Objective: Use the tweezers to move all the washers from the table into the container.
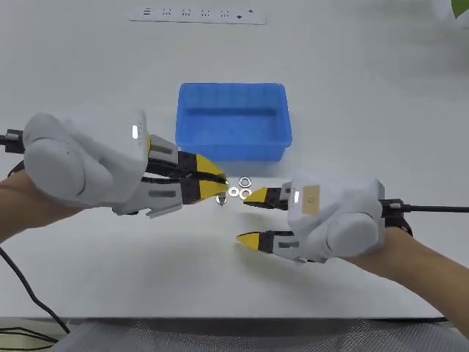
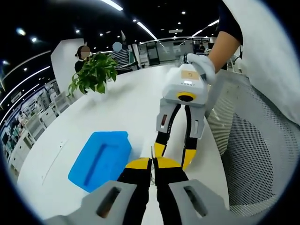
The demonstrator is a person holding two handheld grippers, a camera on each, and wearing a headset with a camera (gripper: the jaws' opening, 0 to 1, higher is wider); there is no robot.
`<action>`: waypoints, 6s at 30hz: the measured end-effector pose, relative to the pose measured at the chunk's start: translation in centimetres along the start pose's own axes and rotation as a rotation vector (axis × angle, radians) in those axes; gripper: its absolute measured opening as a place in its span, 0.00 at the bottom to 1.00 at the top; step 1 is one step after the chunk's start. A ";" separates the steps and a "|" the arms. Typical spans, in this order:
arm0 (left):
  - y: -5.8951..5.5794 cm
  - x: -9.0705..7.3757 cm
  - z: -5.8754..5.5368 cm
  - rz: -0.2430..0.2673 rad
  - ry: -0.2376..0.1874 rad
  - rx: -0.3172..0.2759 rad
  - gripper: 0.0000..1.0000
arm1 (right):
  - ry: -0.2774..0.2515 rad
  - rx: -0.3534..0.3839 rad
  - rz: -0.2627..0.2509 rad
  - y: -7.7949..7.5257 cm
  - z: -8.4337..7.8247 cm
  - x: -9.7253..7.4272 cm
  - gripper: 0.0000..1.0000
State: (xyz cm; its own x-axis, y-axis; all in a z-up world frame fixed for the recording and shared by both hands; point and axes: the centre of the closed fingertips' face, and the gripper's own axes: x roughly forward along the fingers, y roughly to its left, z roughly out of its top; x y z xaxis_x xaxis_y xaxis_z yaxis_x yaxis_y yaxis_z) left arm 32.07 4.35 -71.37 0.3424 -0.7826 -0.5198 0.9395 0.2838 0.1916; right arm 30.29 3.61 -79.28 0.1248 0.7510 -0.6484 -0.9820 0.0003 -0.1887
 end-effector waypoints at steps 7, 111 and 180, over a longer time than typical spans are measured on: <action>0.2 -0.2 -0.2 -0.045 0.010 -0.063 0.06 | -0.011 0.003 0.001 -0.2 0.4 0.2 0.29; 1.3 -4.7 0.3 0.200 -0.165 -0.373 0.82 | -0.211 -0.062 0.115 -5.4 9.8 -2.8 0.09; 9.4 -3.8 -0.7 0.374 -0.259 -0.279 0.84 | -0.086 -0.011 0.022 -14.2 5.1 2.8 0.08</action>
State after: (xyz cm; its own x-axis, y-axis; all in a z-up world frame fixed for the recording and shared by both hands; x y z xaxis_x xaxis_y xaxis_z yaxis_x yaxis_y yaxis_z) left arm 39.55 10.37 -68.12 0.6753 -0.7009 -0.2295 0.7305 0.6786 0.0769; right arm 43.84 9.09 -74.70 0.0898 0.8049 -0.5866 -0.9828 -0.0240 -0.1833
